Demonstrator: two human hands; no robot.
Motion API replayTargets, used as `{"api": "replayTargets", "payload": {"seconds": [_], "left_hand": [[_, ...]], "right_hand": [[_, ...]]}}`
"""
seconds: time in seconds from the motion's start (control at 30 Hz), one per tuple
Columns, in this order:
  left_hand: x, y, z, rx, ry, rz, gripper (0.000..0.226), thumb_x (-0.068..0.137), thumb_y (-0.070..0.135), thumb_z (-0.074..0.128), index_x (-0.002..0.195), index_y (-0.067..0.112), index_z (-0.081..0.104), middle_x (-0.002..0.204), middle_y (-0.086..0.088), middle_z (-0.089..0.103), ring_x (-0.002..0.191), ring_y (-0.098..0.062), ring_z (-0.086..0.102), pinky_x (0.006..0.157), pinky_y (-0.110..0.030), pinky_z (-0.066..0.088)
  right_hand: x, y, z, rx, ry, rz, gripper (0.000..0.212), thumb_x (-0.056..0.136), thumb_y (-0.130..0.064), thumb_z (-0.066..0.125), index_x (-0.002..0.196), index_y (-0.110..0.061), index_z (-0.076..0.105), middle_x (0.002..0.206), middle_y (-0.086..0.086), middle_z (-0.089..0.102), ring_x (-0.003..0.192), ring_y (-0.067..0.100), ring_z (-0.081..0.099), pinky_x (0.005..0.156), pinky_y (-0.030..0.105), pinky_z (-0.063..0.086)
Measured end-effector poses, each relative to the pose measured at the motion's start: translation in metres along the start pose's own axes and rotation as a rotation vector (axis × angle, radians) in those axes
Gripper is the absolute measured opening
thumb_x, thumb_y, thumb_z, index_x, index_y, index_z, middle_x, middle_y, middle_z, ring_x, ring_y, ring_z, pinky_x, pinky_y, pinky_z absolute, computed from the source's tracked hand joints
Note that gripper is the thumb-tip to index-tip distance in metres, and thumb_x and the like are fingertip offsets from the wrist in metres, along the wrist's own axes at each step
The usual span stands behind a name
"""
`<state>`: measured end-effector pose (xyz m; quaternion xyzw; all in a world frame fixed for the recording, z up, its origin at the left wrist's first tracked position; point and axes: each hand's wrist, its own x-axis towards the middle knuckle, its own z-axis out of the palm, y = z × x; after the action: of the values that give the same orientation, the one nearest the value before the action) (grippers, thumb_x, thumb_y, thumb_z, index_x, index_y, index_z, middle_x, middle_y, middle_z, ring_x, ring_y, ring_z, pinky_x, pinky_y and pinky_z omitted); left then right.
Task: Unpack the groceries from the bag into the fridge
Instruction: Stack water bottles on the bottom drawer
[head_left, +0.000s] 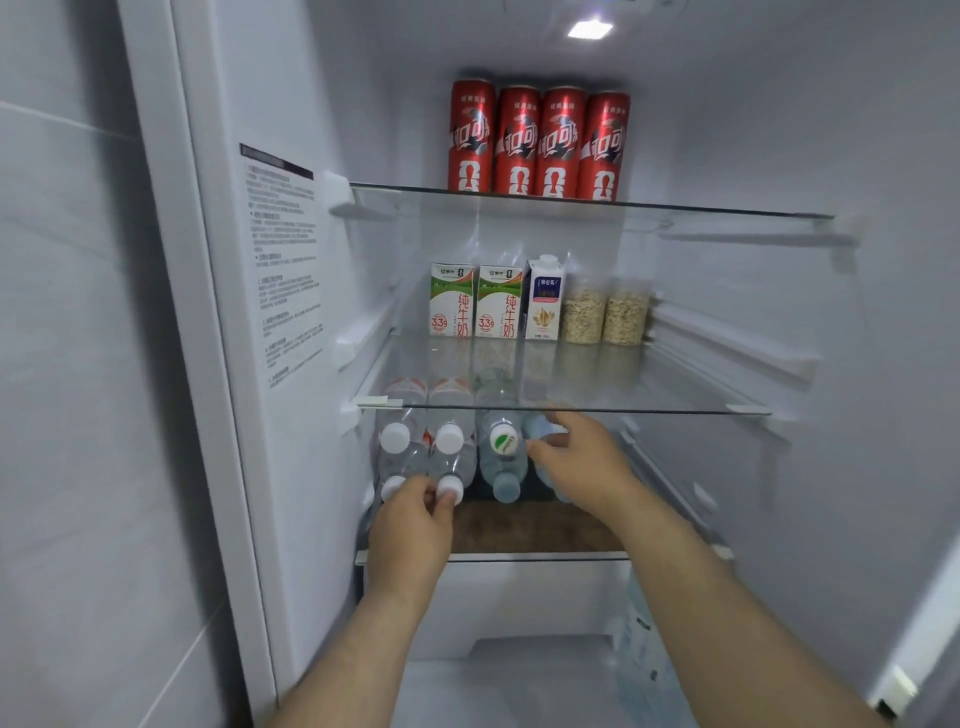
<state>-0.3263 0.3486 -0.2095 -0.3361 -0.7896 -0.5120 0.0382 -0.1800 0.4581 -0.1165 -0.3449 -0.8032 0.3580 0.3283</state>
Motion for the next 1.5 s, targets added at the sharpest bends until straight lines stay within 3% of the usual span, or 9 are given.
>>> {"api": "replayTargets", "payload": {"seconds": [0.2,0.33,0.5,0.63,0.77,0.9,1.2,1.33,1.5], "left_hand": [[-0.006,0.001,-0.004,-0.049,-0.002,0.033,0.019,0.093,0.037,0.060,0.082,0.022,0.064,0.078,0.008,0.066,0.076,-0.014,0.062,0.065,-0.030,0.049],[-0.019,0.007,-0.004,-0.095,0.073,0.049,0.021,0.093,0.035,0.060,0.089,0.017,0.068,0.081,0.003,0.069,0.078,-0.017,0.064,0.067,-0.030,0.049],[-0.050,0.031,0.003,-0.163,0.059,0.158,0.004,0.089,0.015,0.065,0.088,0.018,0.068,0.081,0.009,0.064,0.083,-0.017,0.059,0.073,-0.035,0.050],[-0.083,0.047,0.010,-0.175,-0.144,0.238,0.018,0.087,0.016,0.067,0.081,0.032,0.063,0.078,0.020,0.061,0.082,-0.002,0.058,0.070,-0.011,0.042],[-0.106,0.055,0.017,-0.193,-0.463,0.118,0.010,0.085,0.028,0.072,0.089,0.036,0.068,0.087,0.022,0.066,0.085,0.002,0.062,0.075,-0.011,0.048],[-0.120,0.052,0.008,-0.153,-0.583,0.080,0.045,0.072,0.039,0.083,0.104,0.052,0.054,0.103,0.036,0.054,0.097,0.014,0.053,0.079,-0.006,0.042],[-0.098,0.057,-0.025,0.118,-0.247,0.578,0.073,0.059,0.048,0.076,0.126,0.030,0.057,0.114,0.027,0.053,0.104,0.006,0.045,0.085,-0.005,0.034],[-0.082,0.058,-0.035,0.138,-0.195,0.743,0.067,0.062,0.037,0.080,0.125,0.024,0.060,0.111,0.017,0.062,0.102,-0.003,0.052,0.090,-0.014,0.041],[-0.066,0.057,-0.034,0.148,-0.092,0.955,0.063,0.065,0.021,0.084,0.123,0.016,0.060,0.117,0.005,0.065,0.102,-0.017,0.060,0.091,-0.028,0.048]], "right_hand": [[-0.056,0.037,-0.039,-0.431,0.321,-0.196,0.013,0.089,-0.019,0.061,0.099,-0.017,0.069,0.094,-0.003,0.061,0.090,0.019,0.057,0.075,0.028,0.042],[-0.070,0.064,-0.048,-0.630,0.246,0.097,0.031,0.090,-0.034,0.057,0.113,-0.016,0.066,0.118,0.009,0.059,0.109,0.032,0.054,0.091,0.039,0.050],[-0.081,0.068,-0.055,-0.485,0.053,0.223,0.046,0.096,-0.038,0.053,0.138,-0.021,0.048,0.135,0.006,0.058,0.124,0.028,0.053,0.100,0.034,0.043],[-0.094,0.067,-0.062,-0.351,0.031,0.234,0.021,0.091,-0.035,0.062,0.104,-0.028,0.046,0.103,-0.002,0.057,0.096,0.021,0.057,0.076,0.029,0.041],[-0.109,0.059,-0.067,-0.160,0.097,0.187,0.013,0.090,-0.028,0.065,0.095,-0.028,0.053,0.092,-0.007,0.060,0.083,0.010,0.057,0.065,0.024,0.042],[-0.119,0.041,-0.074,0.029,0.216,0.105,0.015,0.089,-0.026,0.068,0.090,-0.032,0.054,0.089,-0.010,0.062,0.081,0.002,0.058,0.061,0.013,0.038],[-0.133,0.015,-0.081,0.377,0.219,0.012,0.016,0.087,-0.028,0.072,0.089,-0.039,0.061,0.091,-0.006,0.067,0.090,0.017,0.068,0.080,0.049,0.059],[-0.140,0.010,-0.089,0.359,0.121,0.008,0.017,0.084,-0.019,0.074,0.088,-0.030,0.062,0.095,-0.006,0.069,0.090,0.017,0.069,0.077,0.044,0.061],[-0.144,-0.003,-0.104,0.072,-0.096,-0.009,0.036,0.078,-0.022,0.077,0.105,-0.041,0.061,0.106,-0.023,0.065,0.091,-0.014,0.061,0.077,0.012,0.052]]}}
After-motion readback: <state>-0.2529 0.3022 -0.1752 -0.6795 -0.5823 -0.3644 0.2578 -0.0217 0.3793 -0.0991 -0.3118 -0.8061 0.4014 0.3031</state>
